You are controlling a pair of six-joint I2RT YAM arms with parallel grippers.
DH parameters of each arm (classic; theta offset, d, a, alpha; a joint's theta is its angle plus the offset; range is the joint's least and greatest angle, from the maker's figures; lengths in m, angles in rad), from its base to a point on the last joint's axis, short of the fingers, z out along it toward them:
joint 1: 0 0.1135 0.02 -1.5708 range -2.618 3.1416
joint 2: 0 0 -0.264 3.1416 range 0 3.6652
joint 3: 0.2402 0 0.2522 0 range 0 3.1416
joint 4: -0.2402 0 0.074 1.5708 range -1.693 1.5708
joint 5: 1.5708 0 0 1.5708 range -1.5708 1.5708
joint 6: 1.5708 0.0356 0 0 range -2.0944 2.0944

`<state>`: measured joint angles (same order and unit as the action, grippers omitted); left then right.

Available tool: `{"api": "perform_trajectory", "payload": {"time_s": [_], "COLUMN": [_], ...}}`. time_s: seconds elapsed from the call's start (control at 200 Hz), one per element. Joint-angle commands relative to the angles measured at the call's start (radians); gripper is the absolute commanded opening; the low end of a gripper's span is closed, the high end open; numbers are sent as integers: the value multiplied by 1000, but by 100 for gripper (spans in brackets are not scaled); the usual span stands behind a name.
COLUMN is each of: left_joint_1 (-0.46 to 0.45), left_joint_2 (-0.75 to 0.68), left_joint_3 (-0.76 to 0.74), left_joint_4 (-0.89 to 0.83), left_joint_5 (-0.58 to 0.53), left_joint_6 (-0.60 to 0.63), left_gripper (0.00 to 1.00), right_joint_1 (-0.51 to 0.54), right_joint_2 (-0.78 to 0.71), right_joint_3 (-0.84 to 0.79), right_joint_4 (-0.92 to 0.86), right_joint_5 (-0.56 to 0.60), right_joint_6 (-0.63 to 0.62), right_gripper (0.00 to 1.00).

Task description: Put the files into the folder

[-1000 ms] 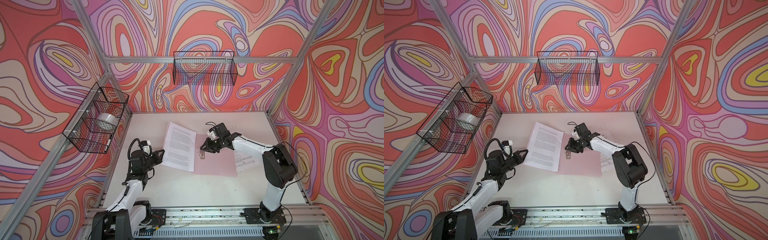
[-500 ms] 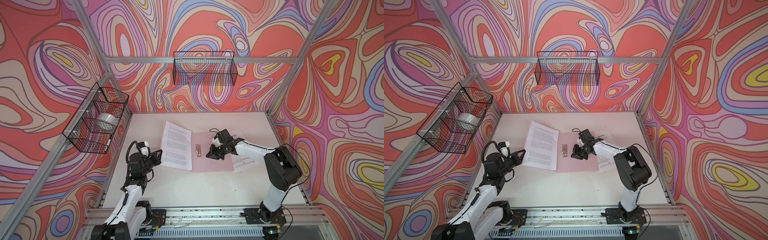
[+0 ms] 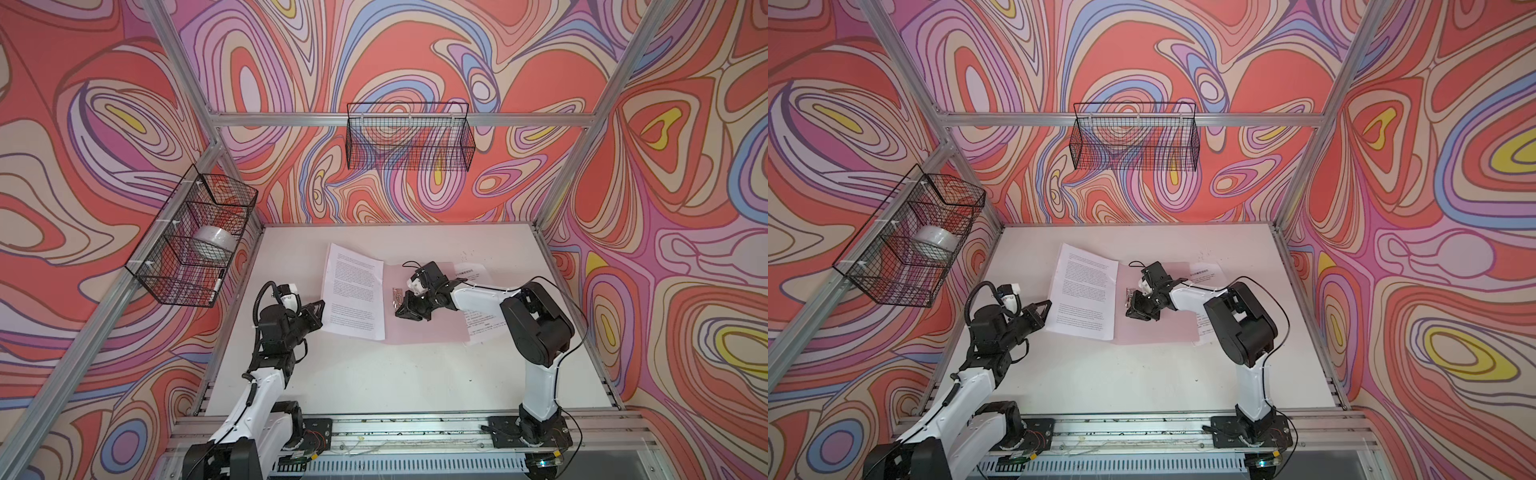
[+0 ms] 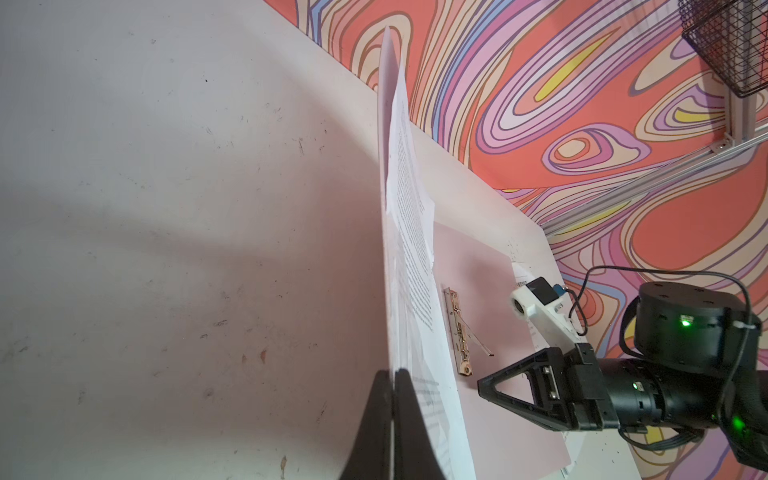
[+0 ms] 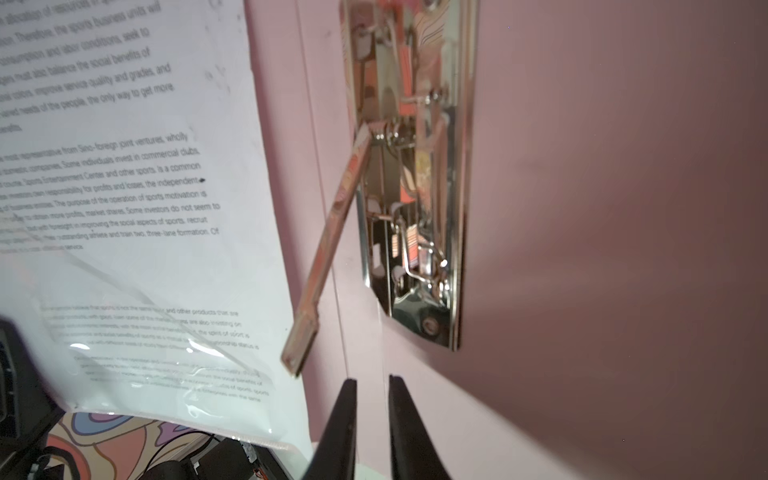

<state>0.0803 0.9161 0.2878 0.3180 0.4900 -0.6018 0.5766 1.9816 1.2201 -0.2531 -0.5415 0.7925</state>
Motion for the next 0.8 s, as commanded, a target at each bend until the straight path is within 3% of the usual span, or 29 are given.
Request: {"api": "perform_trajectory", "payload": {"time_s": [0.0,0.366,0.636,0.796], "left_joint_1": [5,5,6,6], "left_joint_2": [3,16,21,12], "left_joint_3": [-6,-6,-4,-3], "left_joint_4": [-2,6,1,-1], "left_joint_5": [-1,10,9,2], "left_joint_6": [25,26,36,32], "left_gripper": [0,0,0,0], "right_joint_1": [-1,-45,-112,-140], "right_joint_2": [33,174,376,340], "right_joint_3": [78,330,562,582], "right_joint_4": [5,-120,-168,-123], "right_joint_5": [-22,13,-66,-102], "right_joint_6": [-1,-45,-43,-7], "right_gripper": [16,15,15,16]}}
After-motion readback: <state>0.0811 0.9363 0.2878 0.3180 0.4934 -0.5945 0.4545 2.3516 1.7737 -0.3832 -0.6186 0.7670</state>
